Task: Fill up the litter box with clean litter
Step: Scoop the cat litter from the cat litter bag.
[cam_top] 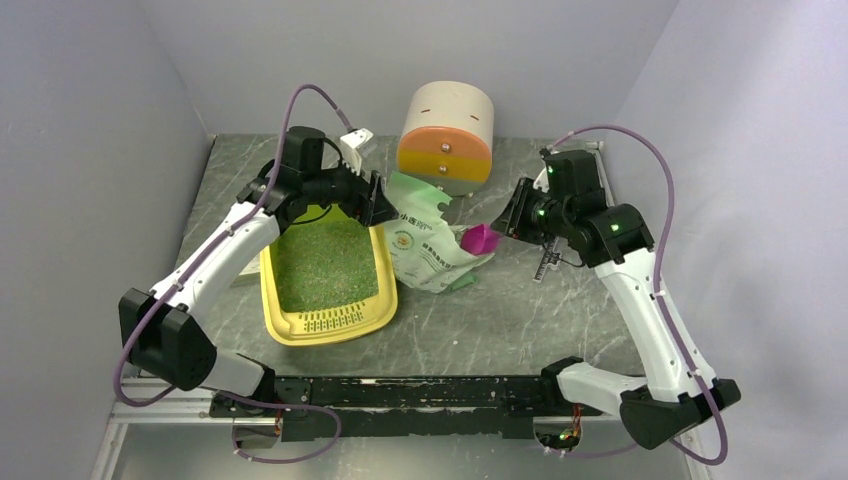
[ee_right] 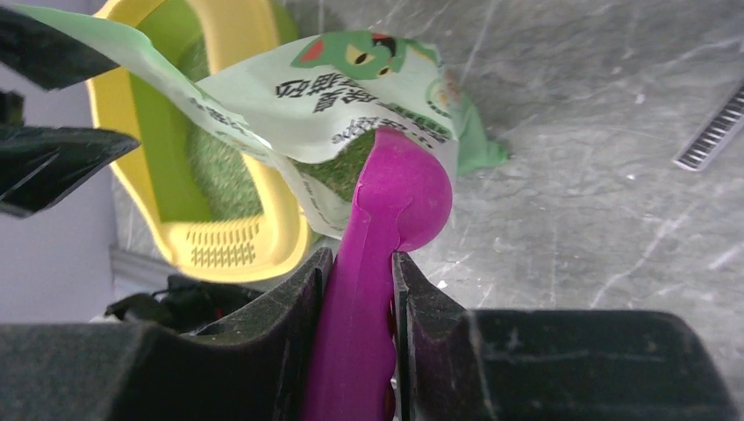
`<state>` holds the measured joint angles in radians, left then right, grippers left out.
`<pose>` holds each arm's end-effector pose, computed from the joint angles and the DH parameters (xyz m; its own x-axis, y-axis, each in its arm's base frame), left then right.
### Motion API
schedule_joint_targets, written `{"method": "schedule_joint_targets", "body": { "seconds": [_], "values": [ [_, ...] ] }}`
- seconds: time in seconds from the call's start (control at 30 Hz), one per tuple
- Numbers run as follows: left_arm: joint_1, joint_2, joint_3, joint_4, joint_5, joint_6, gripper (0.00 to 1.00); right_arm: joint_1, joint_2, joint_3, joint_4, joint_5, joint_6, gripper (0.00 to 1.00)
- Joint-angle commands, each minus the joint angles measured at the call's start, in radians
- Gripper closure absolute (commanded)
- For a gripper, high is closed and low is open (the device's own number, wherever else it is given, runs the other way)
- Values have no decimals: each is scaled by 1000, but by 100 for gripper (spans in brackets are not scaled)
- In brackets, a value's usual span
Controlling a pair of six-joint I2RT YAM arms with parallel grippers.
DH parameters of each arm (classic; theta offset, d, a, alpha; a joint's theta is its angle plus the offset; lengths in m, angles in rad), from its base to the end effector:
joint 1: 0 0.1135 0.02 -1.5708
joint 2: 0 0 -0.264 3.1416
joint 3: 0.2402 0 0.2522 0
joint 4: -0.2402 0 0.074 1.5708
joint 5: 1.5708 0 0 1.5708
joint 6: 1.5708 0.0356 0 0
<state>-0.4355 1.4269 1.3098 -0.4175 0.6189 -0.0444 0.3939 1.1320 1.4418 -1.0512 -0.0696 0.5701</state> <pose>0.2824 -0.1542 0.3533 -0.4968 0.1913 -0.8465 0.7749 0.5369 -0.3335 0.1871 0.0804 0.4104 -0.7572 0.2684 -0.5955 -0.0256 0.8988 0.4376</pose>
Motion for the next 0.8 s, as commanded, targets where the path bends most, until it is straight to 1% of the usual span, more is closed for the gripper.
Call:
{"method": "schedule_joint_targets", "body": {
  "seconds": [0.0,0.13,0.2,0.3,0.4,0.53,0.63,0.73,0.77],
  "values": [
    [3,16,30,-50,48,64,19,-54,5,-12,96,-271,-96,100],
    [2,34,28,-70,37,83,24,-67,46,-31,115,-343,-114,100],
    [3,48,45,-103,33,101,27,-67,60,-46,123,-333,-109,100],
    [0,66,54,-108,54,103,29,-66,87,-55,117,-307,-113,100],
    [-9,78,62,-93,81,96,35,-67,118,-77,125,-323,-116,100],
    [-36,102,79,-87,85,89,47,-66,132,-119,172,-333,-99,100],
    [-56,131,105,-117,70,100,59,-66,143,-148,197,-355,-91,100],
    [-72,149,128,-139,49,111,69,-65,157,-163,191,-312,-90,100],
    [-76,150,133,-143,41,113,74,-65,161,-166,187,-297,-91,100]
  ]
}}
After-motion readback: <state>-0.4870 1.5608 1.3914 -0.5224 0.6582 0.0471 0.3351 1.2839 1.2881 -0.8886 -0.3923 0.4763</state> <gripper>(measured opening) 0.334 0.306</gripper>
